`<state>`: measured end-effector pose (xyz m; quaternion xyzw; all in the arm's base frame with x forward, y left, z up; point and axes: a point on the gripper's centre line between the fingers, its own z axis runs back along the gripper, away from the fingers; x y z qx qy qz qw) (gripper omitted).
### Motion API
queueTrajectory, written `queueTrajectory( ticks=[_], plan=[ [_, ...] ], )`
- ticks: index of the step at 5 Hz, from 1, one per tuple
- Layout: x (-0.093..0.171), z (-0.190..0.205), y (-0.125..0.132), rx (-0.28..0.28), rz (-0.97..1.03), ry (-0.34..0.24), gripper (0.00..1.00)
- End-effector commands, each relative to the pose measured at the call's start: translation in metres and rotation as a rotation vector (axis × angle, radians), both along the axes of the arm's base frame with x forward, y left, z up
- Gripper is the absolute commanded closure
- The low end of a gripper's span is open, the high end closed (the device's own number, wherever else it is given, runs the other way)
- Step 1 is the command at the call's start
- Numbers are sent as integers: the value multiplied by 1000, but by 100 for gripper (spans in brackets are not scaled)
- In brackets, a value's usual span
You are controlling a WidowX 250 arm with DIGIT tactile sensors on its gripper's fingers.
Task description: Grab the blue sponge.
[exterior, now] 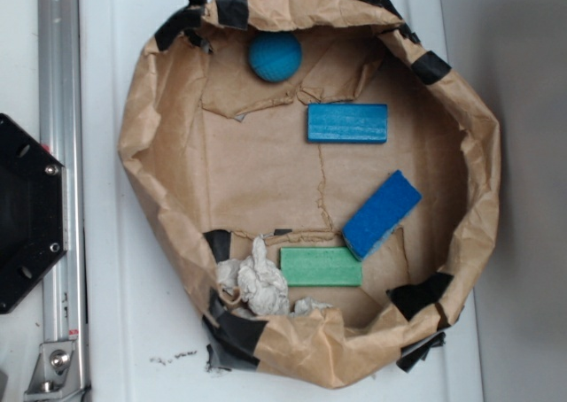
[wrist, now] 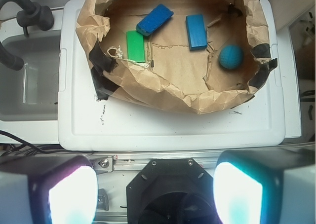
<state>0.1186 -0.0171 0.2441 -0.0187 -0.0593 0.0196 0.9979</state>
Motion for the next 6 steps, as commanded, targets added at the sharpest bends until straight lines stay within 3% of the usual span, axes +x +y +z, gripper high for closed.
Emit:
queueTrajectory(
  ticks=[1, 2, 3, 4, 5, 6],
  plan=[
    [0, 0, 0, 0, 0, 0, 0],
    [50, -41, 25, -173, 257, 71, 0],
    [90, -63, 31, -339, 365, 94, 0],
    [115, -88, 34, -437, 436, 114, 0],
    [143, -110, 23, -435, 467, 120, 0],
    [165, -125, 21, -394, 517, 84, 0]
  ],
)
